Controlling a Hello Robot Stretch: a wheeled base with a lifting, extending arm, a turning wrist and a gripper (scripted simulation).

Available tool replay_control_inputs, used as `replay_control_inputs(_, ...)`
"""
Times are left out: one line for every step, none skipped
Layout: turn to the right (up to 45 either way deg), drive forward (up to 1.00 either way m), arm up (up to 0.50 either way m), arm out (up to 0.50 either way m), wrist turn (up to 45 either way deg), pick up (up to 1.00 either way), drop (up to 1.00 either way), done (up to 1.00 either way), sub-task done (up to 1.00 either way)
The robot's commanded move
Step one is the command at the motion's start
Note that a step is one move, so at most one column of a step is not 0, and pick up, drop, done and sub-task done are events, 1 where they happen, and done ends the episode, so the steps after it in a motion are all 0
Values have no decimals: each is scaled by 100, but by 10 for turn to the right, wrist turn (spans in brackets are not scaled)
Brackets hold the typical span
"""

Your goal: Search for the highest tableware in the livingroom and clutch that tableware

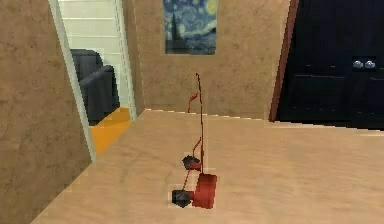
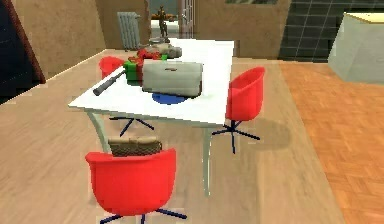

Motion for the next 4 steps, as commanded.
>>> replay_control_inputs(0, 20, 0, 0, 0, 0, 0, 0, 0)
replay_control_inputs(360, 0, 0, 0, 0, 0, 0, 0, 0)
replay_control_inputs(0, 65, 0, 0, 0, 0, 0, 0, 0)
replay_control_inputs(120, 0, 0, 0, 0, 0, 0, 0, 0)
